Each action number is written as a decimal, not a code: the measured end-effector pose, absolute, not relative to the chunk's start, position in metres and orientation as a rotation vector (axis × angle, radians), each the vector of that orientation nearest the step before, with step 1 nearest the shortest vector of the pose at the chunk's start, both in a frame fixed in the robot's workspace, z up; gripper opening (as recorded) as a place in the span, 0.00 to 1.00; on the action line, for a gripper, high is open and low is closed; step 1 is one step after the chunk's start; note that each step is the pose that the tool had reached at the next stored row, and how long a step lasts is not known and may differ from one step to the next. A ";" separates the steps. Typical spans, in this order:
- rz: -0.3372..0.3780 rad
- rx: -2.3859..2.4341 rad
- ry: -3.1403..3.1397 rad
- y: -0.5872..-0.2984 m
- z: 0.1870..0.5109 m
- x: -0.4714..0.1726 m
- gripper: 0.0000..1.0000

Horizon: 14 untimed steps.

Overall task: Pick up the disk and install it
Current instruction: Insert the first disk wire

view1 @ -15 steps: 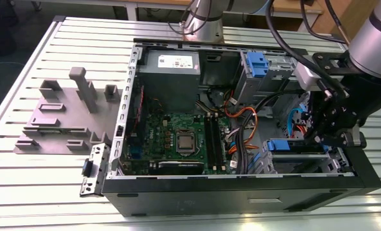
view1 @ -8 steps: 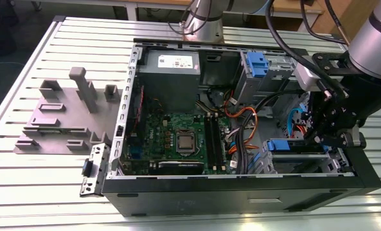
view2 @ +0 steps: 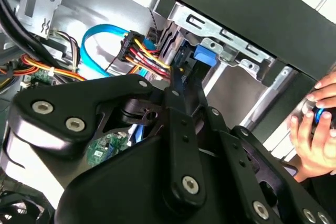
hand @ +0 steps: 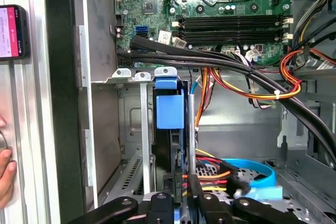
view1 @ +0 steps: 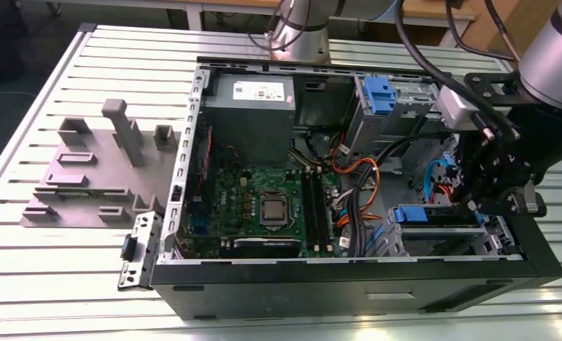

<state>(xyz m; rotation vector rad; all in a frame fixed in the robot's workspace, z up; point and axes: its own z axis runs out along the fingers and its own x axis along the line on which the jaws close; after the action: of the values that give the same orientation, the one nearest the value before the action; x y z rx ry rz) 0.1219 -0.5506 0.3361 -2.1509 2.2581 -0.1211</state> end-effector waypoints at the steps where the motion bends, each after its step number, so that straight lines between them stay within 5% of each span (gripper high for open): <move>1: -0.120 -2.151 2.258 -0.551 0.338 0.122 0.25; 6: -0.115 -2.149 2.257 -0.551 0.343 0.122 0.24; 9: -0.115 -2.150 2.257 -0.551 0.343 0.122 0.11; 14: -0.115 -2.150 2.257 -0.551 0.343 0.122 0.11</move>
<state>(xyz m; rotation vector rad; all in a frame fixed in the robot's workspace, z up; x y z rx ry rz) 0.1220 -0.5506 0.3430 -2.1496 2.2569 -0.1149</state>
